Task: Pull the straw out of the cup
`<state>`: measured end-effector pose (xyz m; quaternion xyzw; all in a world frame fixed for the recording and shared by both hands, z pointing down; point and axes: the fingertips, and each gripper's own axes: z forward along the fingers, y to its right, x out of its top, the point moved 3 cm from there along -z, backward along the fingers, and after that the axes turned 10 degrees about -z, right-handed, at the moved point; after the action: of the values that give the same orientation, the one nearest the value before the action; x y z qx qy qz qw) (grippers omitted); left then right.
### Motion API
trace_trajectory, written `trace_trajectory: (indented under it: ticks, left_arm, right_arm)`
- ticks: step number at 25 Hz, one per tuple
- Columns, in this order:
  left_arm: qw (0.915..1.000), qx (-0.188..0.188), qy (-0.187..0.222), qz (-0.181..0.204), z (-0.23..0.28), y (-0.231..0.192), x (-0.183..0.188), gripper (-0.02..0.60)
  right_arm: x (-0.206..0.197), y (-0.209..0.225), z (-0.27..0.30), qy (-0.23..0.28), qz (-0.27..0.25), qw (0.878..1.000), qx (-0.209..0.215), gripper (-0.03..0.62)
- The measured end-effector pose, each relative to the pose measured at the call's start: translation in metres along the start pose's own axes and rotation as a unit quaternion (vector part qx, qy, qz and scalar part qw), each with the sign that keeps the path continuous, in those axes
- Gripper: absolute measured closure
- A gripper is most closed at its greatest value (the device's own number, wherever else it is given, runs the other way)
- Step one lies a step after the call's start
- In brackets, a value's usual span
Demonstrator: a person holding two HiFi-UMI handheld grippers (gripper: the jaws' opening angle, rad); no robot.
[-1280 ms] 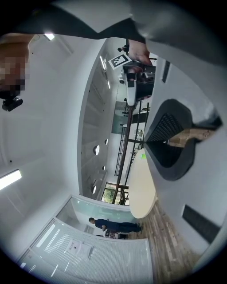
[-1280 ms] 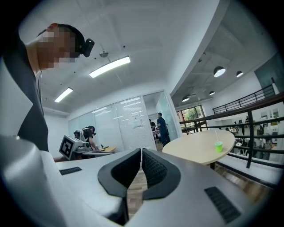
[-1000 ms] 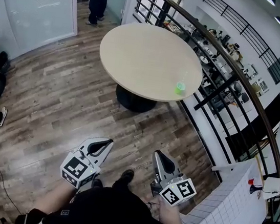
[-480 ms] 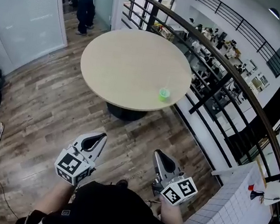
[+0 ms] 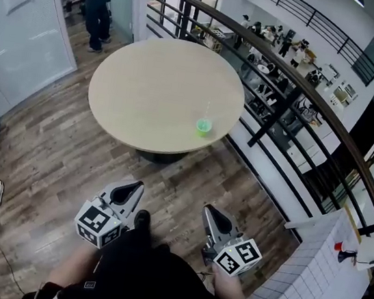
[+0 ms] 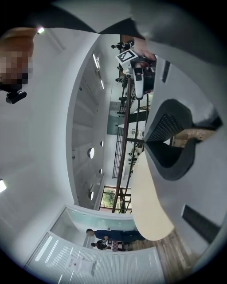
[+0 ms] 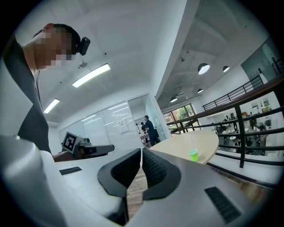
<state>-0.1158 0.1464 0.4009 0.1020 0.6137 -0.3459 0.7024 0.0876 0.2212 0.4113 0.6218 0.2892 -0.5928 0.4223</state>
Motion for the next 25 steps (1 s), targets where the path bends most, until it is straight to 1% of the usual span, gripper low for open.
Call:
trace_trajectory:
  ticks: [3,8,10,14,19,25]
  left_arm:
    - [0.9999,-0.011,-0.003,-0.004,0.016,-0.01,0.006,0.574]
    - [0.9993,-0.037,-0.005,-0.003,0.013,-0.041,-0.002,0.574]
    - [0.9985,-0.053,-0.012,0.002,0.031,-0.057,0.006,0.574]
    - [0.9963,-0.084,-0.02,0.006,0.082,-0.094,0.047,0.574]
    - [0.994,-0.107,-0.022,0.009,0.122,-0.124,0.046,0.574]
    - [0.9908,-0.132,-0.026,0.01,0.154,-0.163,0.063,0.574]
  right_arm:
    - [-0.002,0.009,0.01,-0.005,0.002,1.0,-0.007,0.569]
    - [-0.012,-0.007,0.036,-0.007,0.001,1.0,-0.024,0.569]
    - [-0.006,0.004,0.058,-0.006,0.002,0.999,-0.035,0.569]
    - [0.024,0.042,0.12,-0.002,0.007,0.999,-0.05,0.569]
    - [0.021,0.069,0.158,0.006,0.003,0.998,-0.06,0.569]
    - [0.033,0.089,0.2,0.013,0.002,0.996,-0.086,0.569]
